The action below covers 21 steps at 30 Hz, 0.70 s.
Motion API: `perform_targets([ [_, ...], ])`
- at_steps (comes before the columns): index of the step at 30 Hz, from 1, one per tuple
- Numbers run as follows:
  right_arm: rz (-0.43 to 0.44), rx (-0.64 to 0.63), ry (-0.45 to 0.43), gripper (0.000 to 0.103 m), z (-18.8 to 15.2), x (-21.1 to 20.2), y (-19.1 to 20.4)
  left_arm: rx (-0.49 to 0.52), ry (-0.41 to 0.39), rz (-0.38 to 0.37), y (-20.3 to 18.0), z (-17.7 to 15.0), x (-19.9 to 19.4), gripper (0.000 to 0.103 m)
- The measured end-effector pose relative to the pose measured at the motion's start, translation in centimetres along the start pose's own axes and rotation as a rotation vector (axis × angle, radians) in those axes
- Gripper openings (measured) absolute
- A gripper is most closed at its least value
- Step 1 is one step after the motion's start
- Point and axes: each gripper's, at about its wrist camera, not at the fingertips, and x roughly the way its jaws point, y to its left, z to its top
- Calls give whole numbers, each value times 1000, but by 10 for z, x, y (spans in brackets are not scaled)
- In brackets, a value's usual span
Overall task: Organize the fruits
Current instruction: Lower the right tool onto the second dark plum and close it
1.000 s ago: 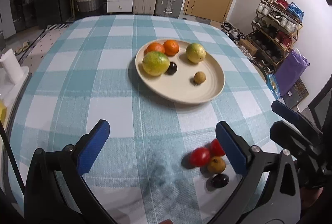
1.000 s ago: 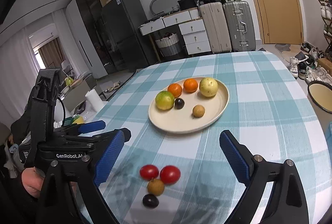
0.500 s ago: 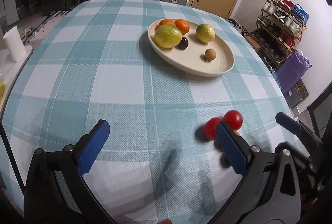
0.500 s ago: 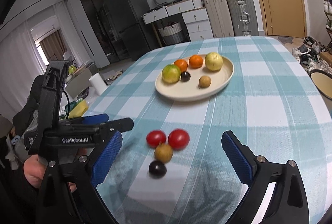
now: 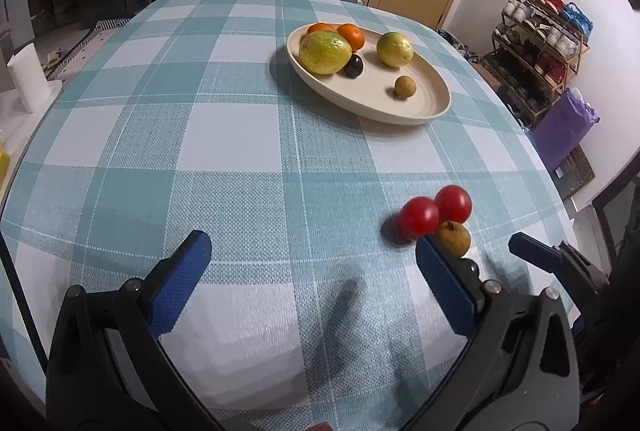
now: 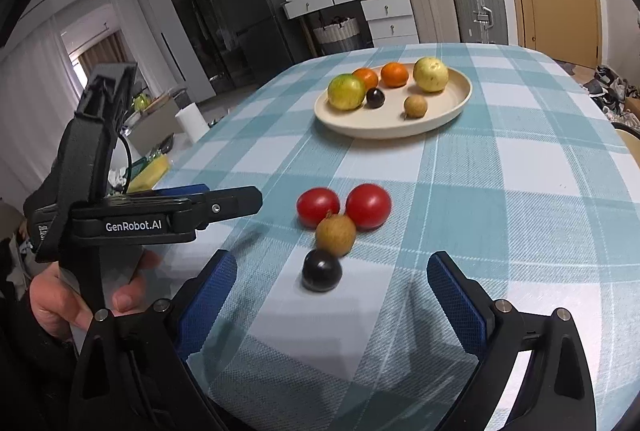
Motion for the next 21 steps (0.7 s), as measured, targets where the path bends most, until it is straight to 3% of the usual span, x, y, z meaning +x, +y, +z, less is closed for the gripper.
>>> perform_targets([
  [3, 9, -9, 2, 97, -3, 2, 4, -3, 3, -2, 2, -2, 0, 102],
  [6, 22, -21, 17, 85, -4, 6, 6, -6, 13, -2, 4, -4, 0, 102],
  [13, 34, -11, 40, 70, -5, 14, 6, -10, 14, -10, 9, -7, 0, 102],
  [21, 44, -32, 75, 37, -7, 20, 11, -6, 38, -15, 10, -10, 4, 102],
])
